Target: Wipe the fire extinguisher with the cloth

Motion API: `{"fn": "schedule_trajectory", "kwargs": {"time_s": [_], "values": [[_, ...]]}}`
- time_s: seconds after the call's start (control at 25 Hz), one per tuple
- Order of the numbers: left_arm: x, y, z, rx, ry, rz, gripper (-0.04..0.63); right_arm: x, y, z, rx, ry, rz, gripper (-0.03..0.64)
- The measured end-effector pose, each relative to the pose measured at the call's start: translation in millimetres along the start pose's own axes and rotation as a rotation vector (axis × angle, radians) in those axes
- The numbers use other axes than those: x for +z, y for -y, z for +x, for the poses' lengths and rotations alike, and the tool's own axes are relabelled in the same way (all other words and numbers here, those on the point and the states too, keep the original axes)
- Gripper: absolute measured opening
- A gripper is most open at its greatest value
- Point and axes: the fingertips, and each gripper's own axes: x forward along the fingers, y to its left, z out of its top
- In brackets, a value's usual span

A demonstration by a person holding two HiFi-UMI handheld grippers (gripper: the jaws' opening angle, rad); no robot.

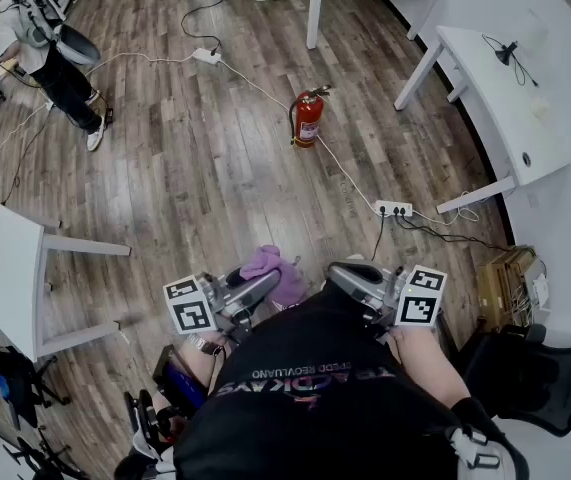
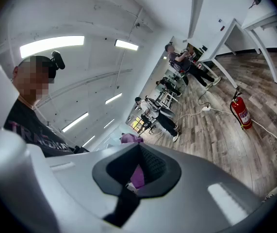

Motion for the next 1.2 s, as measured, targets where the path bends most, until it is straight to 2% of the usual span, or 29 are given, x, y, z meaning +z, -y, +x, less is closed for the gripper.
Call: {"fn": "schedule_trajectory", "kwargs": {"time_s": [0.44, 0.88, 1.2], "values": [[-1.2, -0.8, -1.6, 0.008, 0.008, -0.003, 0.12, -3.4, -1.3, 2.8, 0.008, -0.02, -0.009, 0.003], [-0.9, -0.5, -0.6, 0.003, 0.005, 0.001, 0.12, 1.8, -0.6, -0.1, 0.003, 0.002, -0.018, 0.007], [10.4, 5.1, 7.2, -0.006, 0.022, 0.033, 0.12, 9.6, -6.6, 2.9, -0.007, 0.014, -0.056, 0.094]]}}
